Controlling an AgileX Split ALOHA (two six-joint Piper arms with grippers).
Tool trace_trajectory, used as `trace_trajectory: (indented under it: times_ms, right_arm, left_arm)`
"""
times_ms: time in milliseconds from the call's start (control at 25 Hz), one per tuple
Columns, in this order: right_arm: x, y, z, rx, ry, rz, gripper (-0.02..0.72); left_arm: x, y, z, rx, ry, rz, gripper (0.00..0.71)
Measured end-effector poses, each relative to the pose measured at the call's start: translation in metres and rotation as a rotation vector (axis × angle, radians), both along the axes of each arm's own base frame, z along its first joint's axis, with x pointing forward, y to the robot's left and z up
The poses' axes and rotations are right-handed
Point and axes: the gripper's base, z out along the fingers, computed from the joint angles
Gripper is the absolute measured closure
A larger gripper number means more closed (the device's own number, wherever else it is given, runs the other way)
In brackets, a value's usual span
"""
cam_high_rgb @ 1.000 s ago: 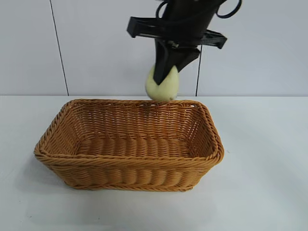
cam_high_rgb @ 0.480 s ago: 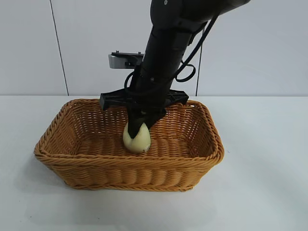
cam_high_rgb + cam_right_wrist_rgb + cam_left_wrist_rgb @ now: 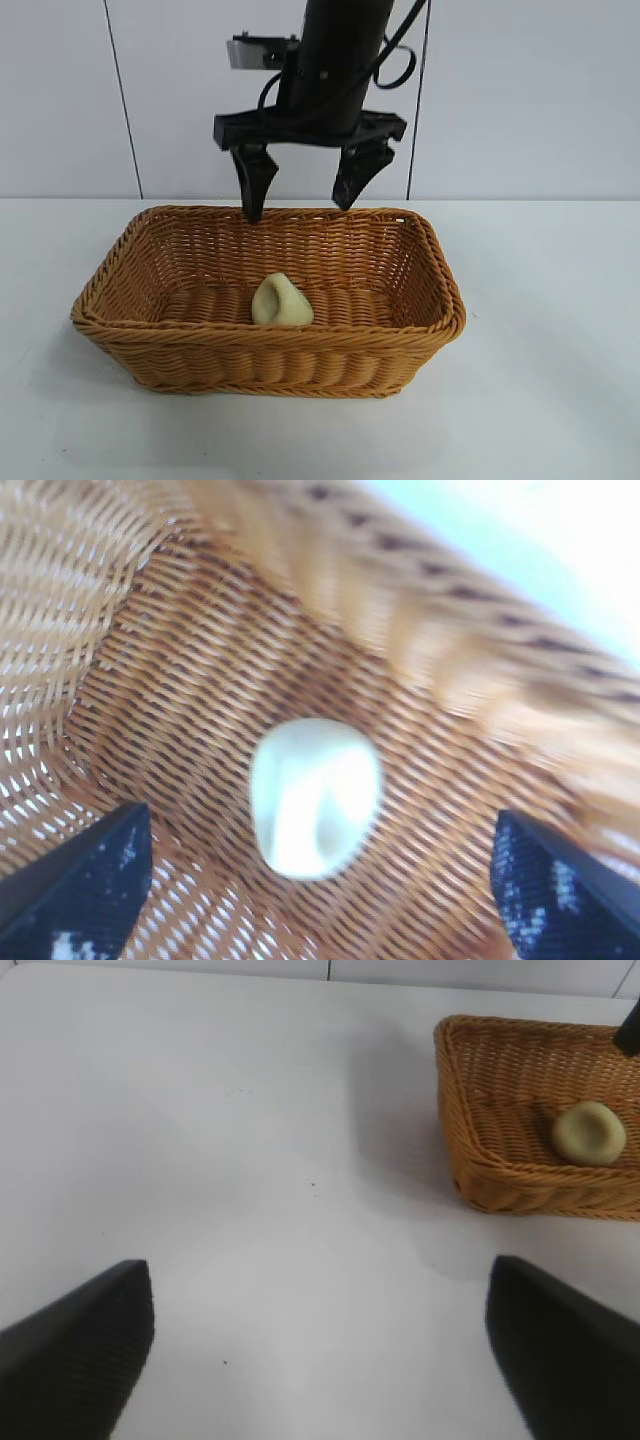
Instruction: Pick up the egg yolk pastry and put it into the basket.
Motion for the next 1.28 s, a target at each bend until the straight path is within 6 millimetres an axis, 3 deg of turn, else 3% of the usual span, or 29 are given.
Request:
trace_trajectory:
  times_ms: [320, 480, 600, 760, 1040, 1280]
  right_arm:
    - [0.037, -0.111, 0.000, -0.032, -0.011, -0.241, 0.070]
    - [0.044, -0.169, 0.000, -0.041, -0.010, -0.358, 0.070]
    - [0.045, -0.198, 0.000, -0.047, -0.009, -0.407, 0.070]
    - [0.045, -0.216, 0.000, -0.047, -0.008, -0.442, 0.070]
    - [0.042, -0.212, 0.001, -0.001, 0.006, -0.437, 0.070]
    - [0.001, -0.211, 0.003, -0.023, 0.087, -0.408, 0.070]
  left_arm:
    - [0.000, 0.000, 0.000, 0.000, 0.000, 0.000, 0.014]
    - [0.000, 0.000, 0.000, 0.000, 0.000, 0.000, 0.014]
    - [0.000, 0.000, 0.000, 0.000, 0.000, 0.000, 0.014]
    - [0.000, 0.000, 0.000, 0.000, 0.000, 0.000, 0.014]
    - [0.000, 0.000, 0.000, 0.000, 0.000, 0.000, 0.014]
    - [0.000, 0.000, 0.000, 0.000, 0.000, 0.000, 0.014]
